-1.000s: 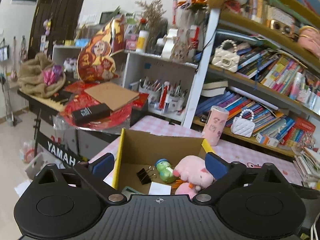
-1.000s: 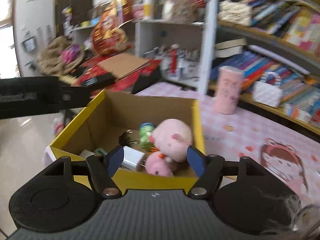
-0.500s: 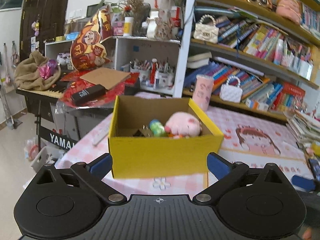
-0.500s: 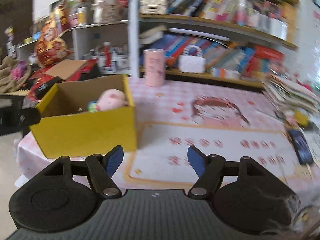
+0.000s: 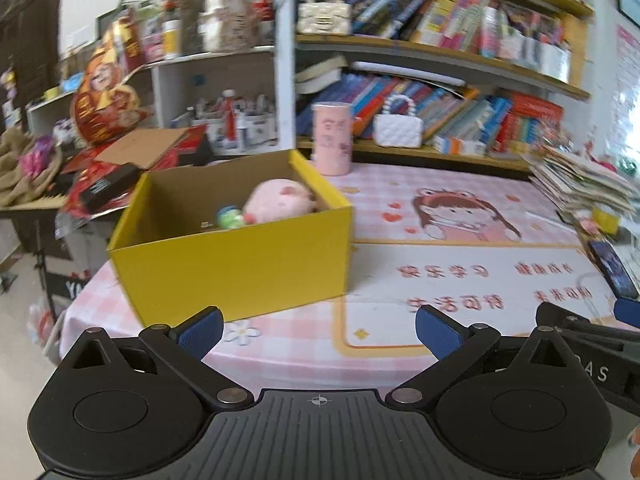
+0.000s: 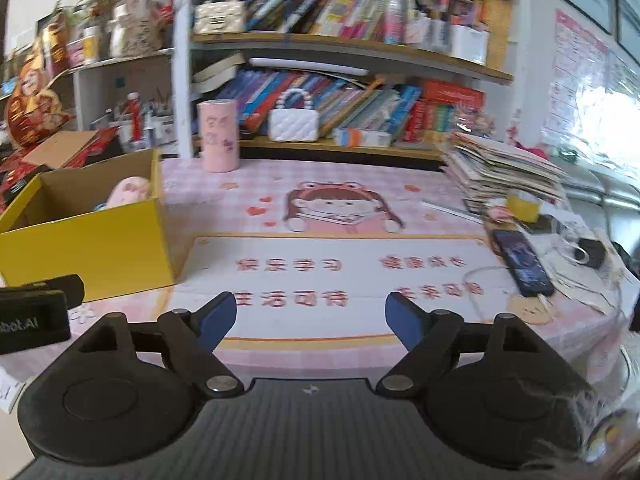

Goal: Organize objects

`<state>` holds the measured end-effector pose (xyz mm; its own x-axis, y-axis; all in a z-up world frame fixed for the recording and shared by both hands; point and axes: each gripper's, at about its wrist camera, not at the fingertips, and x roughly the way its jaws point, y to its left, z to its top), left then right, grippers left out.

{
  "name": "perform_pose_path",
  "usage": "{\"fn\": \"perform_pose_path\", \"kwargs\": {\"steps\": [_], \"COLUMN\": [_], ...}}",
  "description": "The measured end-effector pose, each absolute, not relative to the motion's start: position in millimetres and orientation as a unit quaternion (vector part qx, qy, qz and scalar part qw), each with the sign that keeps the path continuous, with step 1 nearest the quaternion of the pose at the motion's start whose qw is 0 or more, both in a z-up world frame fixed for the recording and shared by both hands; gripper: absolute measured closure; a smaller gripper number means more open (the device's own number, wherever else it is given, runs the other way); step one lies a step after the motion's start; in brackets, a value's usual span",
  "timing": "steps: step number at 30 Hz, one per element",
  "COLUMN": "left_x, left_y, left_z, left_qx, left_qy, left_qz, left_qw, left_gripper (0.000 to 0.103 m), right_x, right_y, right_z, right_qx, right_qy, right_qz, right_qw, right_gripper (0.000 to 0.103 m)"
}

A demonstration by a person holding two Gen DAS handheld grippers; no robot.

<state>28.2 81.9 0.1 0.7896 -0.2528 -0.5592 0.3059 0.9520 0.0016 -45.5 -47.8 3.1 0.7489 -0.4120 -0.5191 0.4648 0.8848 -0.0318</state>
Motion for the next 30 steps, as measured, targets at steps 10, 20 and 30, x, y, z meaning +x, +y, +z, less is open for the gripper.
{"fn": "perform_pose_path", "kwargs": {"steps": [10, 20, 30], "left_x": [17.8, 14.4, 13.3], "left_y": [48.2, 48.1, 52.6], "left_z": [-1.4, -5.7, -6.2], "left_qx": [0.078, 0.078, 0.085], "left_qy": [0.289, 0.302, 0.302], "left_qz": [-0.148, -0.132, -0.117], "left_qw": [0.943, 0.941, 0.942], "left_gripper": [0.0, 0.0, 0.0], "right_x": [-60.0, -61.4, -61.0], "right_y": [-69.6, -71.9, -68.1], "right_z": [-0.7, -7.3, -8.6], "right_qx": [0.057, 0.056, 0.057], "right_qy": [0.271, 0.287, 0.292], "right_qz": [-0.269, -0.29, -0.288], "right_qw": [0.922, 0.911, 0.91], "right_gripper": [0.014, 0.003, 0.0]}}
